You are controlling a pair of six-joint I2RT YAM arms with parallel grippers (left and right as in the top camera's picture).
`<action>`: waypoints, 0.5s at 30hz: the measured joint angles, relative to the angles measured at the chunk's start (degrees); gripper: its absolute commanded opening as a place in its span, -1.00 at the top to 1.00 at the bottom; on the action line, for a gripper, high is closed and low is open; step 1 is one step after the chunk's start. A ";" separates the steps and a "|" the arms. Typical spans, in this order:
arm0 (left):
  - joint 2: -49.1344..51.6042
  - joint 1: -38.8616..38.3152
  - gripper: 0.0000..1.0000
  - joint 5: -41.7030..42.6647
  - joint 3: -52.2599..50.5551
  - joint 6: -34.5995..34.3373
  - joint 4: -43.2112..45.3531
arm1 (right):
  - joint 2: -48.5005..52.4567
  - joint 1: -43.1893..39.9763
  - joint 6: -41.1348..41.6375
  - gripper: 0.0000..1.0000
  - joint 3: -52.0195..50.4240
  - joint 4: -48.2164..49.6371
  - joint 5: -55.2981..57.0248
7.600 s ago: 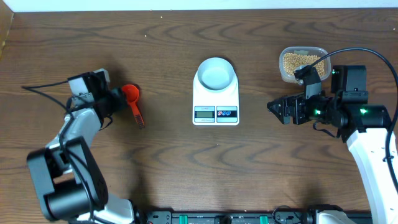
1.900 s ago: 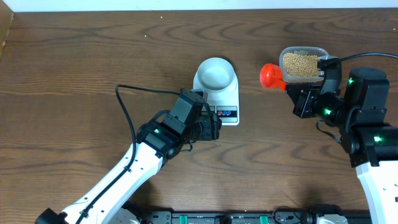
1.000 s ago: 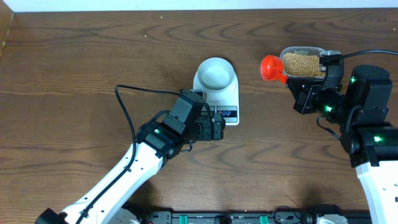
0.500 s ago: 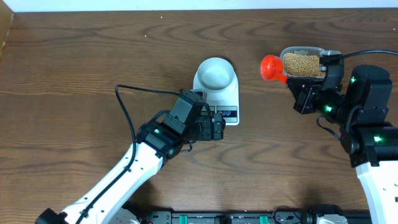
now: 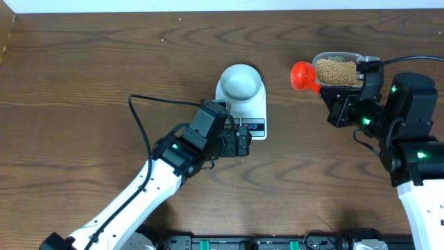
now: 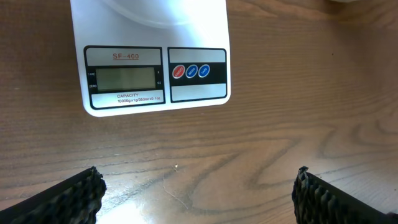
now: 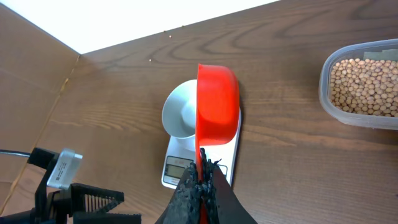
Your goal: Scoop item into bowl and weigh 50g on scale
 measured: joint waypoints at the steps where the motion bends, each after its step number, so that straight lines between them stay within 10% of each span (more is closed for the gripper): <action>1: 0.00 0.00 -0.96 0.00 0.00 0.00 0.00 | 0.00 0.00 -0.02 0.98 0.00 0.00 0.00; 15: 0.00 0.00 -0.96 0.00 0.00 0.00 0.00 | 0.00 0.00 -0.02 0.98 0.00 0.37 0.00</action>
